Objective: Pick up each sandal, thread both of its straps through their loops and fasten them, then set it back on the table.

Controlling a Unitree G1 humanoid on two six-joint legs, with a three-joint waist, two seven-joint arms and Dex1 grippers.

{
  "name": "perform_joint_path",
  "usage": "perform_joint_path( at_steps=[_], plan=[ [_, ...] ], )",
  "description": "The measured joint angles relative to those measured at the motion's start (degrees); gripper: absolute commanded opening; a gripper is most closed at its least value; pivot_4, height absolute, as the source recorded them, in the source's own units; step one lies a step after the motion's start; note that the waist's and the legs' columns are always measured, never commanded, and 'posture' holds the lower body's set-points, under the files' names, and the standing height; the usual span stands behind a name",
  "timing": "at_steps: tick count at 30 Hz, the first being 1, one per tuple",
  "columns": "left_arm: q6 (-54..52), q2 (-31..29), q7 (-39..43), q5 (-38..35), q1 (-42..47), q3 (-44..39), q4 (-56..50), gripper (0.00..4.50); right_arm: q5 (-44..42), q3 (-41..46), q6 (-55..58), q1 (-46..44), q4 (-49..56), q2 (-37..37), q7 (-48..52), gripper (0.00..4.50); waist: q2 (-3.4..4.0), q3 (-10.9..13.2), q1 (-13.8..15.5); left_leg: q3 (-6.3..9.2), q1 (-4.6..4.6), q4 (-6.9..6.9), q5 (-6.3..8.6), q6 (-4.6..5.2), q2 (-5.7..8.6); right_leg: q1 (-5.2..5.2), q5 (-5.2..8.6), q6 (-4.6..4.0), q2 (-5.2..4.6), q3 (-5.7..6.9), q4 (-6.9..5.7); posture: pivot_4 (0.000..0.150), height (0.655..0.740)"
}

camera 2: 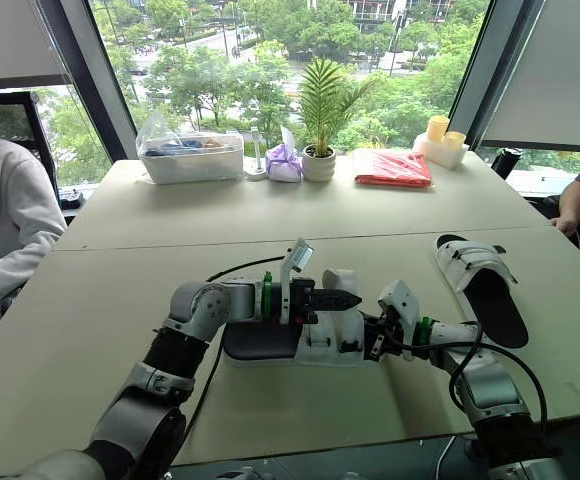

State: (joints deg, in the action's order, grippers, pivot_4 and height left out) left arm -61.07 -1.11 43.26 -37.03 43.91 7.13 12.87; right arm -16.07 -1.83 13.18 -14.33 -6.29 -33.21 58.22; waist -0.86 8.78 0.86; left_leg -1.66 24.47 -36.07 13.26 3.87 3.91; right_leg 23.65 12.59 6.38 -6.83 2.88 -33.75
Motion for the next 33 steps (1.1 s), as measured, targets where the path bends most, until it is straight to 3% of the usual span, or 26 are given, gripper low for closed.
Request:
perform_joint_path(
  at_steps=[7,18,33],
  plan=[
    [-0.46,-0.24,0.07,0.18,-0.92,0.99,-0.92,0.03,0.1,-0.1,-0.65,0.25,-0.04,0.0,-0.37,0.0,0.01,-0.01,0.01,0.01,-0.03,-0.03,0.0,0.0,0.0,-0.05,0.0,0.0,0.0,0.01,0.0,0.15,0.7388],
    [9.16,-2.33,0.9,6.59,-3.15,5.73,-2.84,0.03,0.15,-0.31,-1.29,0.43,-0.17,0.09,-1.17,0.0,0.1,-0.07,0.0,0.02,-0.08,-0.05,0.0,0.0,0.0,-0.12,0.1,-0.19,0.0,0.01,0.01,0.15,0.7388],
    [-2.36,0.49,-3.07,-0.25,-3.18,-0.03,-6.66,0.03,0.15,-0.47,-1.78,0.52,-0.6,0.23,-1.89,0.0,0.11,-0.07,-0.05,0.03,-0.09,-0.16,-0.01,0.0,0.0,-0.16,-0.01,0.0,0.02,0.03,-0.03,0.15,0.7388]
  ],
)
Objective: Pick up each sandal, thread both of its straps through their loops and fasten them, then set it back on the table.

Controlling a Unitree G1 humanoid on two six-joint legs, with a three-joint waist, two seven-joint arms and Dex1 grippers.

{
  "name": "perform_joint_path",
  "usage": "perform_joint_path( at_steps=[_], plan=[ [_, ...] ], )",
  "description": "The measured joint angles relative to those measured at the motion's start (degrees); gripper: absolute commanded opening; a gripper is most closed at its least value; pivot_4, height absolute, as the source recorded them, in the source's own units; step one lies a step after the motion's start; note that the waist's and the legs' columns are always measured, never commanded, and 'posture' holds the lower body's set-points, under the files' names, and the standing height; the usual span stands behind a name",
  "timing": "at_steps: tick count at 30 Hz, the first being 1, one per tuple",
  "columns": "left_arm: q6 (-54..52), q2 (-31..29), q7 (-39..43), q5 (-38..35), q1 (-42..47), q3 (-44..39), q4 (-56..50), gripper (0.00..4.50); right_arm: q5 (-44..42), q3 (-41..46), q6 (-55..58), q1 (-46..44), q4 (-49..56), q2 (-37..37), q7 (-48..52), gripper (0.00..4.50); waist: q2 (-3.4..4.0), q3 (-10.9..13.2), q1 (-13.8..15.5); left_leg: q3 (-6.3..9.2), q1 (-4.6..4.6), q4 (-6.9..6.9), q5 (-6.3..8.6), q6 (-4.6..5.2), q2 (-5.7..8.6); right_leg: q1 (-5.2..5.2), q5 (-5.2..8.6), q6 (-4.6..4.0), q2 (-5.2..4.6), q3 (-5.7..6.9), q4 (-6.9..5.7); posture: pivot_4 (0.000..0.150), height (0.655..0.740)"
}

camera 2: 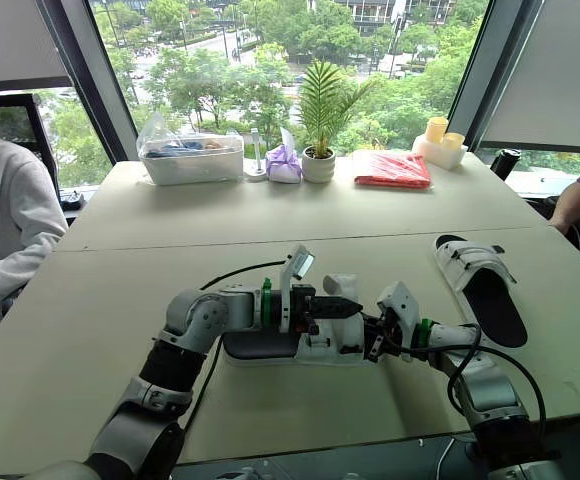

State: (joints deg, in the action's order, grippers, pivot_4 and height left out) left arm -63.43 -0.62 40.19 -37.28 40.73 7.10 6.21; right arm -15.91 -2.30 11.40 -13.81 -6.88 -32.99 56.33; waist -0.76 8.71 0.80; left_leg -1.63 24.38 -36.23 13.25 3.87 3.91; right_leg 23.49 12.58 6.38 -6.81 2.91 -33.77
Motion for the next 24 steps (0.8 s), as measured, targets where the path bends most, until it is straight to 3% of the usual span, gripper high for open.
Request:
perform_joint_path(
  at_steps=[7,16,21,24],
  plan=[
    [-0.92,-0.28,-1.95,-0.02,-0.12,-0.1,-0.4,0.03,0.0,-0.26,-0.16,-0.06,-0.1,0.28,-0.48,0.0,0.0,0.0,-0.01,0.0,-0.03,0.0,-0.01,-0.01,0.0,-0.01,0.0,0.0,0.01,0.0,-0.05,0.15,0.7388],
    [12.48,-6.06,-0.37,10.86,-2.17,10.4,-2.49,0.03,0.01,-0.43,-0.22,-0.17,-0.18,0.38,-1.24,0.0,0.06,-0.08,-0.05,0.0,-0.12,0.02,0.0,-0.02,0.0,-0.09,0.13,-0.24,-0.02,-0.02,-0.05,0.15,0.7388],
    [12.46,-7.2,2.74,10.2,-2.82,10.3,-5.34,0.03,0.0,-0.34,-0.25,-0.19,-0.16,0.53,-1.46,0.0,0.07,-0.09,-0.06,0.01,-0.12,0.04,0.0,-0.01,0.0,-0.07,0.13,-0.24,-0.02,-0.02,-0.05,0.15,0.7388],
    [9.49,-3.37,1.34,7.47,-2.75,6.74,-4.95,0.03,0.0,-0.36,-0.36,-0.19,-0.18,0.6,-1.64,0.0,0.07,-0.08,-0.04,0.01,-0.11,-0.03,0.0,-0.01,0.0,-0.09,0.12,-0.23,-0.02,-0.01,-0.05,0.15,0.7388]
  ],
)
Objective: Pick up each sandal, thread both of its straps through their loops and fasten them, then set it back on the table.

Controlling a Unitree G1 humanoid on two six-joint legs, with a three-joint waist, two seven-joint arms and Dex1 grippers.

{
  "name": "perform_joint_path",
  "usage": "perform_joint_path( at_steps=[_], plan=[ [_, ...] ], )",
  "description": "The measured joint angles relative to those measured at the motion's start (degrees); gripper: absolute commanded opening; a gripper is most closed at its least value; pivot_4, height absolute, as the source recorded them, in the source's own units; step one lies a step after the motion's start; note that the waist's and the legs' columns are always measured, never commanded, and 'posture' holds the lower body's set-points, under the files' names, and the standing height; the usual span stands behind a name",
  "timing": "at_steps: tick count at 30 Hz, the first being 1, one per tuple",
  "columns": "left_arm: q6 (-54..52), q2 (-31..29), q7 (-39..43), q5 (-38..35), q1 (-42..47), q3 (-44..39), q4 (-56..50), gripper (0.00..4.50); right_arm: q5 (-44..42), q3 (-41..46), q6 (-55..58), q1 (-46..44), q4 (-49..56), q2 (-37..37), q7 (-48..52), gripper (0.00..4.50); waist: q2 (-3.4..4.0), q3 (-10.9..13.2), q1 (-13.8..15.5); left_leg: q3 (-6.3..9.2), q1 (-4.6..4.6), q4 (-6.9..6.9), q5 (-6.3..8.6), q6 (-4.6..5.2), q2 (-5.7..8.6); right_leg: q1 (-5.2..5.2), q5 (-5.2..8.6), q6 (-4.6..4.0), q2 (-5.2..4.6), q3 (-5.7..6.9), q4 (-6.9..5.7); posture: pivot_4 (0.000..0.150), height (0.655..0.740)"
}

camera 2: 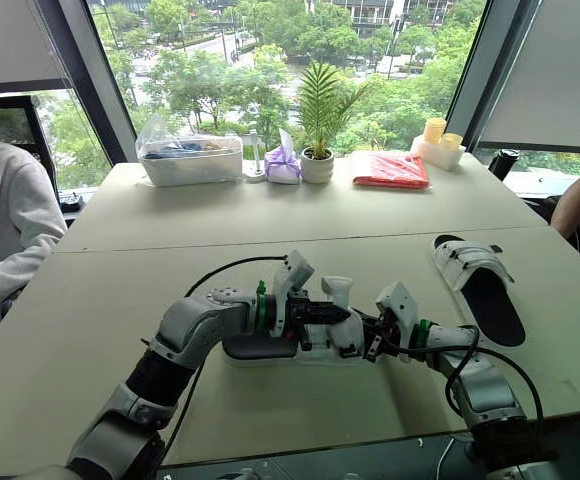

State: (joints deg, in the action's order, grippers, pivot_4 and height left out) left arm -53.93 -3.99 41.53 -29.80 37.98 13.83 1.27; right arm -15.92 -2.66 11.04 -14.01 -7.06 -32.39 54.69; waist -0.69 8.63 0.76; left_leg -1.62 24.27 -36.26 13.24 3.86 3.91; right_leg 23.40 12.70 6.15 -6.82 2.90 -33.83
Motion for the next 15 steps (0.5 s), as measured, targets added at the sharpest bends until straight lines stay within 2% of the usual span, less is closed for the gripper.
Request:
perform_joint_path(
  at_steps=[8,15],
  plan=[
    [-6.84,2.4,-3.39,-5.05,2.6,-6.54,0.97,0.03,0.0,-0.16,-0.16,-0.14,-0.22,0.24,-0.27,0.0,0.0,0.0,-0.02,0.0,-0.01,-0.09,-0.02,0.0,0.0,0.02,-0.03,0.08,0.03,0.02,-0.18,0.15,0.7388],
    [-10.16,3.3,-5.84,-7.25,2.57,-7.05,-0.06,0.03,0.0,-0.28,-0.25,-0.51,-0.73,0.25,-0.22,0.0,0.0,0.0,-0.03,0.0,-0.01,-0.18,-0.01,0.0,0.0,0.0,-0.11,0.21,0.03,0.01,-0.23,0.15,0.7388]
  ],
)
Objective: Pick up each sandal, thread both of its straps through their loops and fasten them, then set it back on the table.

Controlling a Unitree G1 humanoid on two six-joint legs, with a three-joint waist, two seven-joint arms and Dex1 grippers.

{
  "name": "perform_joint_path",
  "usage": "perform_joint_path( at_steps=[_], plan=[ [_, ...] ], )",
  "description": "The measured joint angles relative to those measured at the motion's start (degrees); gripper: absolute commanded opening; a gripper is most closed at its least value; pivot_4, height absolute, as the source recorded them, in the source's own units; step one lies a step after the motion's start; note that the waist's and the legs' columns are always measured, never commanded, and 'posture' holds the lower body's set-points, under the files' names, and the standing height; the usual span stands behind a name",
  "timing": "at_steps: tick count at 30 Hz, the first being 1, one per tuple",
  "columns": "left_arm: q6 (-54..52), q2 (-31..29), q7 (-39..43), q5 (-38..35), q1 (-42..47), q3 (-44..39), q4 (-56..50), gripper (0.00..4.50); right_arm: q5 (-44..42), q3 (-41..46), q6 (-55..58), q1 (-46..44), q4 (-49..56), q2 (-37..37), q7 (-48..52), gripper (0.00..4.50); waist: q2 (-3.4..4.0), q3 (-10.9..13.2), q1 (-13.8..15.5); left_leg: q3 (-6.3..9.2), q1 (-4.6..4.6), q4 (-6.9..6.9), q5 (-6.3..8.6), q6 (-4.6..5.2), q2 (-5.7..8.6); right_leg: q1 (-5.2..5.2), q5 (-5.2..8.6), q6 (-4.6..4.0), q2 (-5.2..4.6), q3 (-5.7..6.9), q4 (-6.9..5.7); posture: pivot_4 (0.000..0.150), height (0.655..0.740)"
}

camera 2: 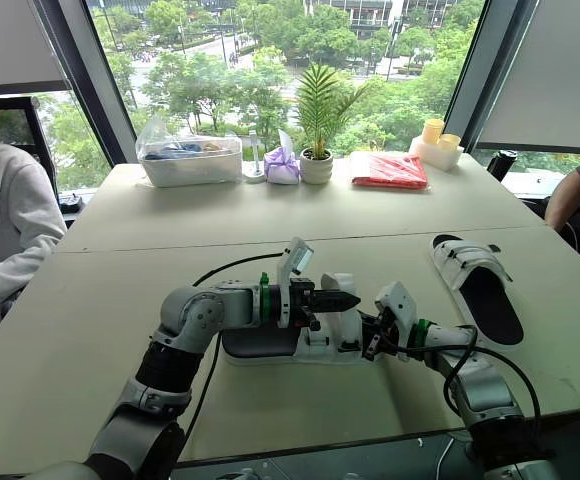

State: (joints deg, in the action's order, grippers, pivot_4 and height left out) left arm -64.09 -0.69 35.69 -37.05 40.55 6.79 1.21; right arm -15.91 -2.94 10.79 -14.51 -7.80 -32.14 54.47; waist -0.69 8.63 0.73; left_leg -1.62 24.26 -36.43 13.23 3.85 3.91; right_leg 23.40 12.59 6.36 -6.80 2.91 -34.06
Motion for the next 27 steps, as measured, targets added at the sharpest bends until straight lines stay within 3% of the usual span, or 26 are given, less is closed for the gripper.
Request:
perform_joint_path(
  at_steps=[11,20,27],
  plan=[
    [-0.44,-0.23,-1.44,-0.3,-2.16,-0.31,-0.87,0.03,0.0,0.02,-0.08,0.27,0.11,0.0,-0.08,0.0,0.0,0.0,0.01,0.0,0.0,0.0,0.0,0.0,0.0,0.0,0.09,-0.17,-0.01,0.0,0.0,0.15,0.7388],
    [-3.05,2.18,-3.66,-4.22,-0.3,-6.46,0.93,0.03,0.0,0.01,-0.07,0.51,0.18,0.07,-0.15,0.0,0.0,0.0,0.0,0.0,0.0,0.0,0.0,-0.01,0.0,0.0,-0.01,0.01,0.01,0.0,0.0,0.15,0.7388],
    [-2.14,1.63,-3.66,-3.29,-1.14,-4.36,1.53,0.03,0.0,0.01,-0.07,0.6,0.25,0.14,-0.29,0.0,0.0,0.0,-0.01,0.0,-0.01,0.0,0.0,-0.02,0.0,0.0,-0.01,0.0,0.01,0.0,-0.01,0.15,0.7388]
  ],
)
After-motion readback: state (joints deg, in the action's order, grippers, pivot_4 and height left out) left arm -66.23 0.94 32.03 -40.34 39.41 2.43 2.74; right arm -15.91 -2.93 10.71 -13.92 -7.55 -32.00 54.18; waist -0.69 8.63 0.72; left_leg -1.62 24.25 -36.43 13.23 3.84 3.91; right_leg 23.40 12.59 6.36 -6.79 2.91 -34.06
